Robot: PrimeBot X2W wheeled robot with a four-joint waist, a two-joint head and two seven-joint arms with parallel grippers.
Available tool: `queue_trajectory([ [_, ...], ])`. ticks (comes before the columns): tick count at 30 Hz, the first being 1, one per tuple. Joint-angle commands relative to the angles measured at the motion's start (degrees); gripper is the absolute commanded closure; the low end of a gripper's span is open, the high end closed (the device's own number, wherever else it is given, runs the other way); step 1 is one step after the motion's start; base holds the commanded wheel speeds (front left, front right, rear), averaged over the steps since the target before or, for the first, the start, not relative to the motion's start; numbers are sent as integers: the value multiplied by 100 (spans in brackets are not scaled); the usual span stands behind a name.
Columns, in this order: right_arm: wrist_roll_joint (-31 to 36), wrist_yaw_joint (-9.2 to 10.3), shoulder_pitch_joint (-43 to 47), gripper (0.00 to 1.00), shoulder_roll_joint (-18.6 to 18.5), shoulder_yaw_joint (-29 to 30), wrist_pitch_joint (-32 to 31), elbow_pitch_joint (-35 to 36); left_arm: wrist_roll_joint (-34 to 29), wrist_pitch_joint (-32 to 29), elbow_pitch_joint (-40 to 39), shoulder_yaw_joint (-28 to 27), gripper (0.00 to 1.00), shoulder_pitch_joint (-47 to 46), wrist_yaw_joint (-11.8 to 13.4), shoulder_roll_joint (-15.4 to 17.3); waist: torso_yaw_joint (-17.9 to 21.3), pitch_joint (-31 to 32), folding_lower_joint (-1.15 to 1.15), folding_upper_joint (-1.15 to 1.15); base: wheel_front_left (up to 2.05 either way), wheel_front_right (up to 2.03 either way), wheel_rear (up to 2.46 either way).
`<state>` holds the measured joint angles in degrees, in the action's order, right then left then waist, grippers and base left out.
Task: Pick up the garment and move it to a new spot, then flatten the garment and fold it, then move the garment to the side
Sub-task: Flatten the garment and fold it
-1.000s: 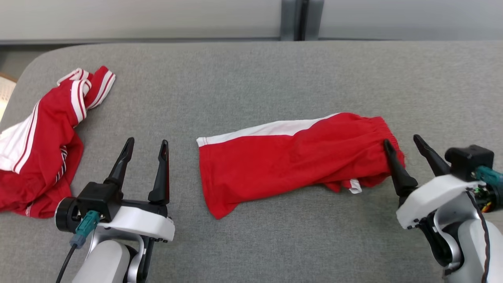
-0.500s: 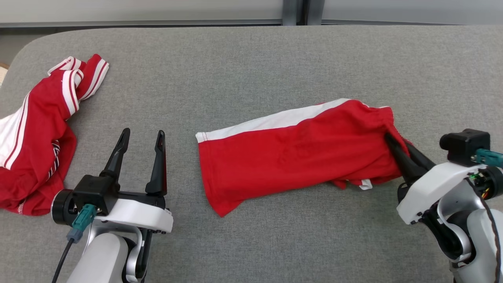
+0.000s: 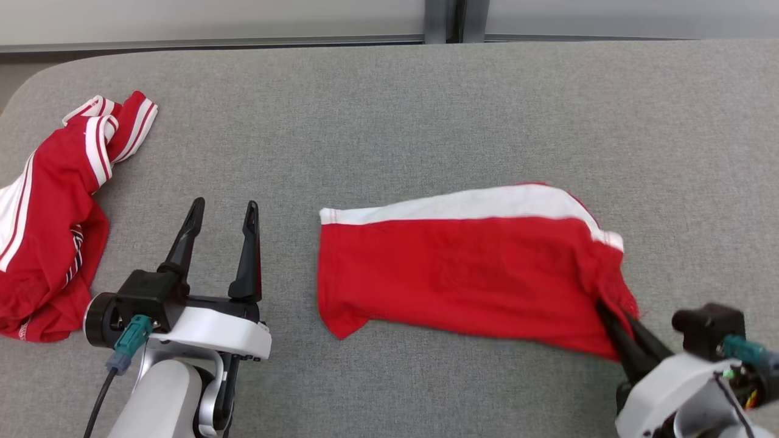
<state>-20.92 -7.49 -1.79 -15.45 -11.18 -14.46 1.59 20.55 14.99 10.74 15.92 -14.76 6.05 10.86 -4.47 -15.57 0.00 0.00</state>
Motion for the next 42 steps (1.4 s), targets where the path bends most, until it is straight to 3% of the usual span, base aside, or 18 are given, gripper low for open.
queue_trajectory([
  [1, 88, 0, 168, 100, 27, 27, 1, -90, -42, 26, 29, -21, 0, 8, -46, 3, 2, 16, 0, 0, 0, 0, 0],
  [11, 256, 4, 516, 100, 334, -25, 261, -1288, -44, 26, 139, -47, 0, 54, -90, -52, 6, 121, 0, 0, 0, 0, 0],
  [12, 258, 7, 478, 87, 377, -2, 359, -1382, -40, 26, 148, -54, 0, 68, -90, -57, 11, 136, 0, 0, 0, 0, 0],
  [14, 276, 8, 352, 0, 444, 46, 580, -1498, -35, 26, 166, -67, 0, 114, -86, -62, 25, 176, 0, 0, 0, 0, 0],
  [21, 295, 5, 164, 0, 582, 378, 1324, -1199, 4, 26, 181, -127, 0, 283, -28, -39, 119, 341, 0, 0, 0, 0, 0],
  [30, 431, 3, 72, 0, 479, 722, 1741, -421, 46, 23, 189, -152, 0, 391, 41, 21, 175, 556, 0, 0, 0, 0, 0],
  [42, 711, 3, -28, 0, 514, 711, 1504, 89, 42, -112, 137, -24, 0, 557, 67, 64, 150, 705, 0, 0, 0, 0, 0],
])
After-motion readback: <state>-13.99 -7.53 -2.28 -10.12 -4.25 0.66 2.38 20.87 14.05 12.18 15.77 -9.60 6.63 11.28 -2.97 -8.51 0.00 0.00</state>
